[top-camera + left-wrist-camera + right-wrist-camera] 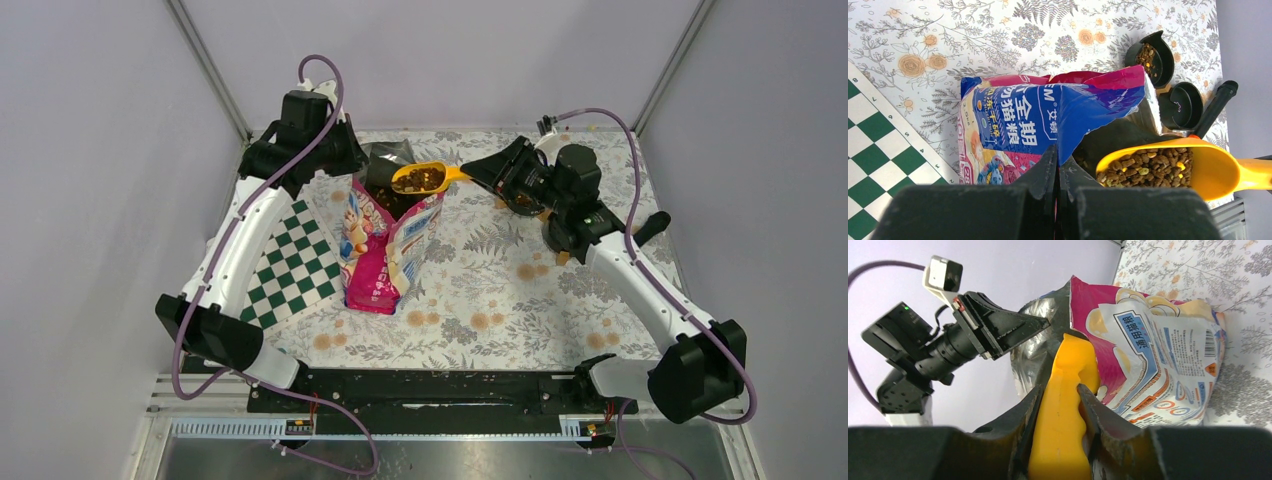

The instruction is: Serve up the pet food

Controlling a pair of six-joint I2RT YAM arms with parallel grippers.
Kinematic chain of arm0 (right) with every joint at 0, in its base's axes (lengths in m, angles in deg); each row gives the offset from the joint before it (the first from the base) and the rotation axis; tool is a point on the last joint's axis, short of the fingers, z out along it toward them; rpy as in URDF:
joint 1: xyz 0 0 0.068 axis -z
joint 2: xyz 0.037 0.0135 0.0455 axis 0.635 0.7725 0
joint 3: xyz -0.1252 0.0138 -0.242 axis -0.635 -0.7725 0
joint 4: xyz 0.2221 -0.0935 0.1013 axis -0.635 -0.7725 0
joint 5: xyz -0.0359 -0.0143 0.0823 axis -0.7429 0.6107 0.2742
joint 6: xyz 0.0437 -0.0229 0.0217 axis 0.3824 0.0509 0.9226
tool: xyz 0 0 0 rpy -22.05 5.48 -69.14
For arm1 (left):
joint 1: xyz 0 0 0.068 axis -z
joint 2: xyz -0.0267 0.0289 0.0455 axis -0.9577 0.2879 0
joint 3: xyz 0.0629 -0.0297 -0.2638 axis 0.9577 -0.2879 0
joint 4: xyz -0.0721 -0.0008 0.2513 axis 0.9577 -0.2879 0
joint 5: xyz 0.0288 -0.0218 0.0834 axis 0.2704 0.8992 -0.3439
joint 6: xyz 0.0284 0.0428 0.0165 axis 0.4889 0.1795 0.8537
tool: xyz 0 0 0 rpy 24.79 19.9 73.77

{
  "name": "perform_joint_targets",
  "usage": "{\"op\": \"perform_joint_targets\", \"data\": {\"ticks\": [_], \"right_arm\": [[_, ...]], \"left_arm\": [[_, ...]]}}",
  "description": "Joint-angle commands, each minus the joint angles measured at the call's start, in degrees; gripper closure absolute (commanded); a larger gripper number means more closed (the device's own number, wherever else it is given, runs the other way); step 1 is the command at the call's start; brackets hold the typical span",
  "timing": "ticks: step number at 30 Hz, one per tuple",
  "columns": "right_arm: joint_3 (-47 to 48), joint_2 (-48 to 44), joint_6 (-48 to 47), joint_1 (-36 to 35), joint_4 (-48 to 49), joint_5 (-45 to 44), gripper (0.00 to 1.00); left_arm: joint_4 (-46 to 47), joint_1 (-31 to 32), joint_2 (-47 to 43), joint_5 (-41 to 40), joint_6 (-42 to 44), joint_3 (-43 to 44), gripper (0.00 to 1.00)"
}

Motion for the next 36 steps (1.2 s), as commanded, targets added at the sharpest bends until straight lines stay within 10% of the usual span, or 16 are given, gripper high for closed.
{"op": "perform_joint_targets", "data": {"ticks": [1, 12, 23, 36], "right_arm": [[-0.34, -2.14, 7.37, 0.51, 6.45, -2.65, 1.0], [4.57, -1.09, 10.76, 0.55, -11.18, -6.11, 1.0], [-1.5, -2.93, -7.04, -0.05, 16.89, 2.24, 1.0], [-1.89, -2.48, -19.78, -1.5, 19.92, 4.06, 1.0]], "left_arm": [[9.55, -1.24, -4.6, 1.01, 0.19, 0.85, 1.0], [9.54, -2.53, -4.85, 2.59, -1.34, -0.87, 1.0], [9.97, -2.62, -4.19, 3.81, -1.31, -0.45, 1.0], [10.1, -2.66, -3.46, 4.21, -1.26, 0.45, 1.0]]}}
